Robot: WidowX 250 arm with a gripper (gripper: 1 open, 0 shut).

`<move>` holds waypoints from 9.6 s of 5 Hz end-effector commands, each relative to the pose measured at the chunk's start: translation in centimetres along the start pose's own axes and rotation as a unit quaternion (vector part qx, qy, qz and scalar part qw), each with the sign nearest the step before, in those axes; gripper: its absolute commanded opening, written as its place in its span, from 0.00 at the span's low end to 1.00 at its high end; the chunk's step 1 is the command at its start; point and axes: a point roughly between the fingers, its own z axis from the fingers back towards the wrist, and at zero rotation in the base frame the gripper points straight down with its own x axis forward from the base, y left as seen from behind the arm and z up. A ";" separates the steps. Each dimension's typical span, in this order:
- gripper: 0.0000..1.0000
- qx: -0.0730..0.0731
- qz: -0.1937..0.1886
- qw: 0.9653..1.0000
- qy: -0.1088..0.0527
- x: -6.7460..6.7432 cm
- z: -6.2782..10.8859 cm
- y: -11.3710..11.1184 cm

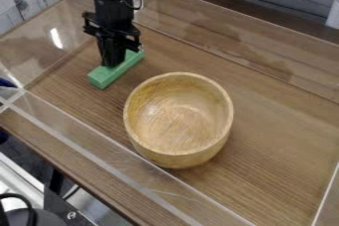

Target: Put the green block in the brown bowl

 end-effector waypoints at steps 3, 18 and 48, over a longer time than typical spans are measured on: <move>0.00 0.031 0.002 0.997 -0.075 1.0 7.3 -0.8; 0.00 0.032 0.012 0.998 -0.051 1.0 2.1 0.2; 1.00 -0.031 -0.140 0.989 -0.017 -4.7 2.9 -15.5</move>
